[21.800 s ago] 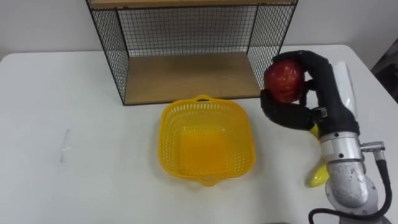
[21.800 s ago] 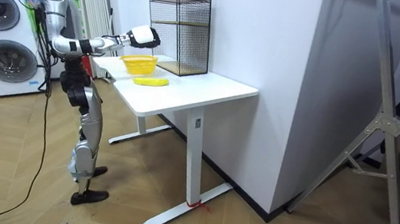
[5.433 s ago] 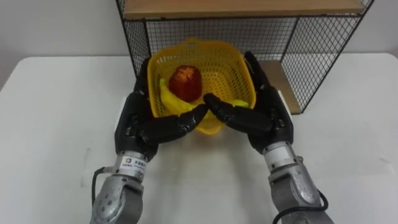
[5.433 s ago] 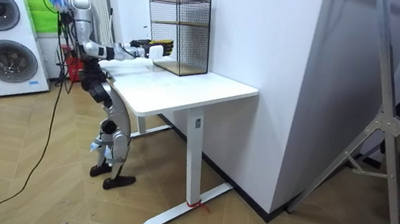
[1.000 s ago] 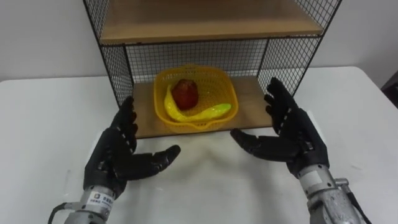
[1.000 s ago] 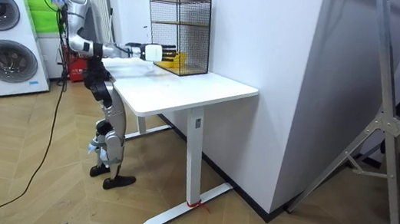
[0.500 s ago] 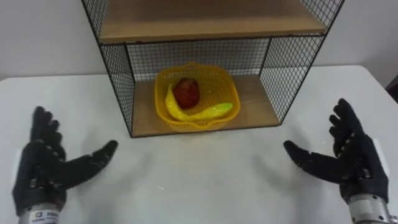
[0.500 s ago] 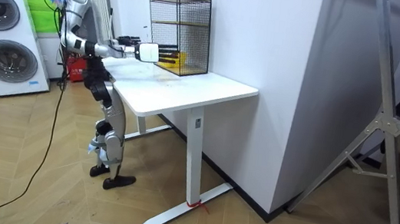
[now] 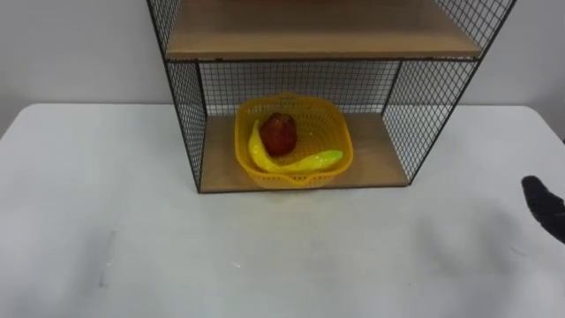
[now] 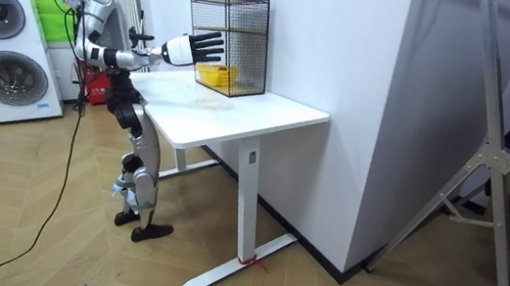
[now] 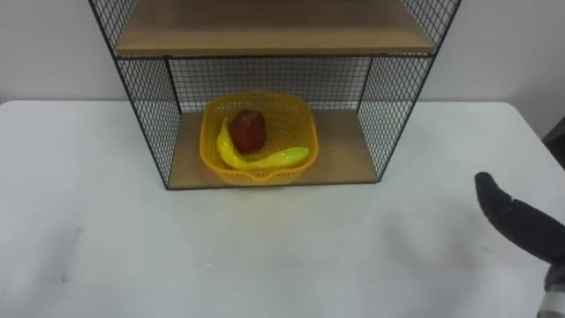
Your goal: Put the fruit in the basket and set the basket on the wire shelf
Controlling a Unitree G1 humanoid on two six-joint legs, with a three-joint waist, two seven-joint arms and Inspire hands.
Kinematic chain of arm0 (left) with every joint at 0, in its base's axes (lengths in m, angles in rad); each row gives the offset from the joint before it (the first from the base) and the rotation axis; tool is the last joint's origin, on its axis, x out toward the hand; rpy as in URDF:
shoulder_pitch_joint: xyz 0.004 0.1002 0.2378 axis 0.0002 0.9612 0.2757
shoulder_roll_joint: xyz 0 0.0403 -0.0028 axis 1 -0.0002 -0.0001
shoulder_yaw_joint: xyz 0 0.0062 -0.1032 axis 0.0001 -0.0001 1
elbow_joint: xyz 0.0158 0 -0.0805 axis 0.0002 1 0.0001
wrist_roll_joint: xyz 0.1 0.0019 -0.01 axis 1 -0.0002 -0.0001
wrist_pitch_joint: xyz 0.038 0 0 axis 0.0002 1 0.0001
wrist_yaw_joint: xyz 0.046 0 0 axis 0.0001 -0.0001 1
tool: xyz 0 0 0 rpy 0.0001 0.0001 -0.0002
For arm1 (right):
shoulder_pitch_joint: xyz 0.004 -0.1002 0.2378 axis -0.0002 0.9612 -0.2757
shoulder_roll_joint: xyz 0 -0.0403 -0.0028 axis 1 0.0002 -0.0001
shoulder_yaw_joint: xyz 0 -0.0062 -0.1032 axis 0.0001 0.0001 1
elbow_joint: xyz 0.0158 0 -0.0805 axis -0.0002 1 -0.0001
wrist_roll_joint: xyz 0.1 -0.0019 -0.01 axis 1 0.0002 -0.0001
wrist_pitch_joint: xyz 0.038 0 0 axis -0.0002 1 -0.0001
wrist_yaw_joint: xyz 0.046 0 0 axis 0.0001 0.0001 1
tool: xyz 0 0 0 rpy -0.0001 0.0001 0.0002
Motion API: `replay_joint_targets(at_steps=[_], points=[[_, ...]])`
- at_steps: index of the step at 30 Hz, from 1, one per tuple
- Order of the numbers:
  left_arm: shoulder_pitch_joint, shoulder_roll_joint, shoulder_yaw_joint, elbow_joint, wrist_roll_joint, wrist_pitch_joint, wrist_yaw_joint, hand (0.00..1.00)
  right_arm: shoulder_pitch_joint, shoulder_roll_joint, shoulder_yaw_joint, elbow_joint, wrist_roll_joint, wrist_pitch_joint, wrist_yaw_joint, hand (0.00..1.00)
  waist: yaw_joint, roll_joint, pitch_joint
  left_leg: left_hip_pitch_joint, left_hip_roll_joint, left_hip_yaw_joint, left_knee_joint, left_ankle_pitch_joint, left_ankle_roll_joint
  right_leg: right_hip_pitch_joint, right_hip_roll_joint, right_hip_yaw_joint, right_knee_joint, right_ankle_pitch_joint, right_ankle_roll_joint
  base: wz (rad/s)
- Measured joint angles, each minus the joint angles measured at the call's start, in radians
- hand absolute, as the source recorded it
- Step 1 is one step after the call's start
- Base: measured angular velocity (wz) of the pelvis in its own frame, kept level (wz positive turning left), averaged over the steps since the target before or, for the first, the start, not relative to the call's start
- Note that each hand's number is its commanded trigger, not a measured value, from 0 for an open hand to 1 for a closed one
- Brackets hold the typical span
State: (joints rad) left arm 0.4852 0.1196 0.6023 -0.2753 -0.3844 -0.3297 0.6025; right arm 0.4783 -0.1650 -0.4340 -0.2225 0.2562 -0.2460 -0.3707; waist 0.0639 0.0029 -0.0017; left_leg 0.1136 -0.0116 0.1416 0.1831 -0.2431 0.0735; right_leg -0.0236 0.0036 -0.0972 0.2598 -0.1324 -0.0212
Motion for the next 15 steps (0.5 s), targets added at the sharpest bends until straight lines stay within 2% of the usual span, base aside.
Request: replay_joint_targets(at_steps=[2, 4, 6, 8, 9, 10, 12, 14, 15], points=[[0.0, 0.013, 0.046, 0.0, -0.078, 0.0, 0.068, 0.0, 0.0, 0.0, -0.067, 0.0, 0.088, -0.003, -0.068, 0.0, -0.001, 0.005, -0.0017, 0.0, -0.001, -0.003, 0.0, 0.0, 0.0, -0.006, -0.001, -0.003, 0.001, 0.0, 0.001, 0.04], [0.013, 0.013, 0.089, 0.005, -0.136, 0.0, 0.12, 0.0, 0.013, 0.0, -0.12, 0.003, 0.171, -0.004, -0.125, 0.0, -0.004, 0.007, -0.0027, -0.001, -0.001, -0.005, 0.0, -0.001, 0.0, -0.006, -0.002, -0.005, -0.001, -0.001, 0.001, 0.0], [0.023, 0.029, 0.16, 0.069, -0.196, -0.002, 0.175, 0.0, 0.023, -0.003, -0.221, 0.026, 0.319, -0.005, -0.198, 0.0, -0.006, 0.007, 0.0007, -0.001, -0.001, -0.005, -0.003, 0.0, 0.0, -0.008, -0.004, -0.007, -0.002, -0.003, 0.001, 0.0], [0.049, 0.047, 0.194, 0.133, -0.278, -0.002, 0.218, 0.0, 0.034, -0.01, -0.297, 0.075, 0.426, -0.014, -0.261, 0.0, -0.007, 0.012, -0.0033, -0.01, -0.003, -0.005, -0.001, 0.0, 0.0, -0.017, -0.005, -0.007, -0.002, -0.005, 0.0, 0.0], [0.07, 0.053, 0.221, 0.176, -0.345, -0.002, 0.241, 0.0, 0.04, -0.013, -0.342, 0.125, 0.501, -0.017, -0.302, 0.0, -0.006, 0.013, -0.0083, -0.02, -0.003, -0.005, 0.003, 0.0, 0.0, -0.026, -0.005, -0.004, -0.001, -0.006, 0.0, 0.0], [0.076, 0.053, 0.234, 0.194, -0.379, -0.002, 0.252, 0.0, 0.045, -0.015, -0.36, 0.151, 0.546, -0.017, -0.321, 0.0, -0.006, 0.013, -0.009, -0.023, -0.003, -0.005, 0.003, 0.0, 0.0, -0.028, -0.005, -0.005, -0.002, -0.006, 0.0, 0.0], [0.079, 0.064, 0.272, 0.288, -0.479, -0.009, 0.271, 0.0, 0.067, -0.018, -0.396, 0.231, 0.655, -0.022, -0.371, 0.0, -0.006, 0.015, -0.0103, -0.034, -0.003, -0.007, 0.004, 0.0, 0.0, -0.029, -0.006, -0.01, -0.001, -0.006, 0.0, 0.04], [0.078, 0.107, 0.278, 0.481, -0.607, -0.009, 0.287, 0.0, 0.069, -0.033, -0.416, 0.409, 0.781, -0.025, -0.403, 0.0, -0.006, 0.017, -0.0102, -0.04, -0.002, -0.008, 0.006, -0.001, -0.001, -0.034, -0.009, -0.015, 0.001, -0.009, -0.001, 0.05], [0.078, 0.117, 0.278, 0.531, -0.649, -0.009, 0.288, 0.0, 0.069, -0.037, -0.417, 0.459, 0.82, -0.024, -0.407, 0.0, -0.006, 0.016, -0.0103, -0.041, -0.002, -0.008, 0.007, -0.001, -0.001, -0.035, -0.009, -0.016, 0.001, -0.01, -0.001, 0.06]])
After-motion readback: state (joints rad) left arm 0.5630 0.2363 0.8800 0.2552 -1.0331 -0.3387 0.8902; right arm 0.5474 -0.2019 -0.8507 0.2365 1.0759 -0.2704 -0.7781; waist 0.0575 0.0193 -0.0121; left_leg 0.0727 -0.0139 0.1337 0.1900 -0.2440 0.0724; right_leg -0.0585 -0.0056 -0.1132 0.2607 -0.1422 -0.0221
